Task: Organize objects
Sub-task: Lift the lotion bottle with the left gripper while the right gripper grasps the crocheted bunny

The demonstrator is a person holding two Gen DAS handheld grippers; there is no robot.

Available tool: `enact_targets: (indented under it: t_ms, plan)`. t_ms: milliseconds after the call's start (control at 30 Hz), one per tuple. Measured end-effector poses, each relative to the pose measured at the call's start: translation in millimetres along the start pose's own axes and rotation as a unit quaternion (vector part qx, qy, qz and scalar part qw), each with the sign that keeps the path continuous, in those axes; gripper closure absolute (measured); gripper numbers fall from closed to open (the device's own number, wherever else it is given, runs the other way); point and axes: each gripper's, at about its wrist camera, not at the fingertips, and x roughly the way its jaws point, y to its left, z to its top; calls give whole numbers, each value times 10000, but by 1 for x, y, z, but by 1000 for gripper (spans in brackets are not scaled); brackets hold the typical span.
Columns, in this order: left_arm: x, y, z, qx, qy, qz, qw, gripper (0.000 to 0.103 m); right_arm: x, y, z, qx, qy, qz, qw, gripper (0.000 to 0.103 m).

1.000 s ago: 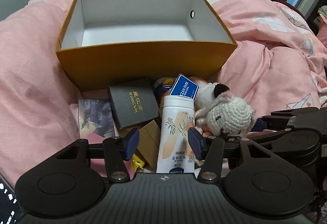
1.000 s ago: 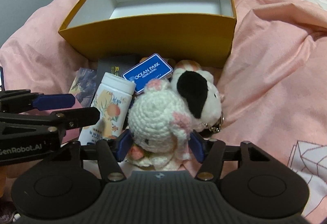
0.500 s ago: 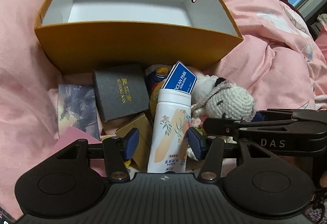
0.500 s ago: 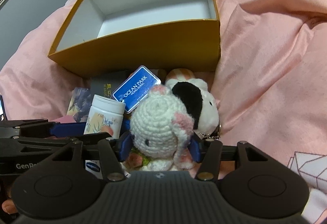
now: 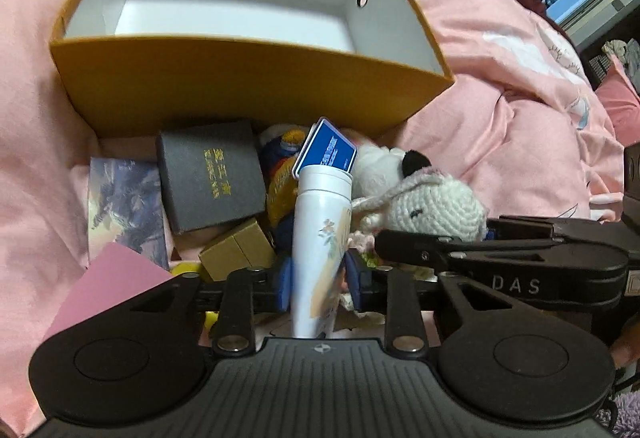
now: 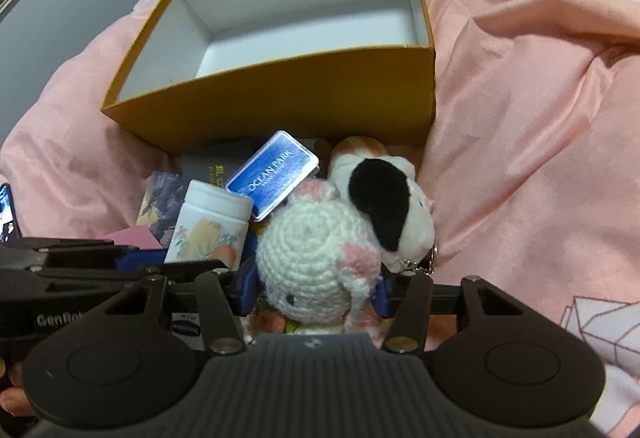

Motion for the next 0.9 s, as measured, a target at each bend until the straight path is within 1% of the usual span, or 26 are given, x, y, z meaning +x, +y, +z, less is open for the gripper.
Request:
enact_targets:
  t_ms: [100,267,333,433,533,633,767,833,900]
  plan:
    - [-12,-1,0,20,-274,10,9996,78,-12,3,-1,-47,-216,93,9997,50]
    - [-35,-2,3,56,-785,74,9969,79,-38,9,8,-239,-690,73,9973,50]
    - [-44,-5,8,108,-986,103,9950,79,-46,9,17,-274,-853,91,9959,50]
    - [-59,-9,16,163,-1307,24,9913,79,-57,11,34,-267,-1114,151,9933,50]
    - [-71,-14,31,267,-1614,38,9865,79,-69,13,54,-348,-1415,191,9891,50]
    - [-80,-17,50,363,-1926,94,9806,79,-79,15,76,-451,-1732,131,9838,50]
    - [-78,-20,77,378,-2247,203,9735,79,-79,17,105,-575,-1968,-42,9788,49]
    - [-70,-20,88,368,-2288,263,9724,79,-70,17,117,-621,-1946,-148,9788,49]
    - [-58,-18,98,405,-2243,281,9733,79,-57,18,126,-751,-1880,-278,9789,49]
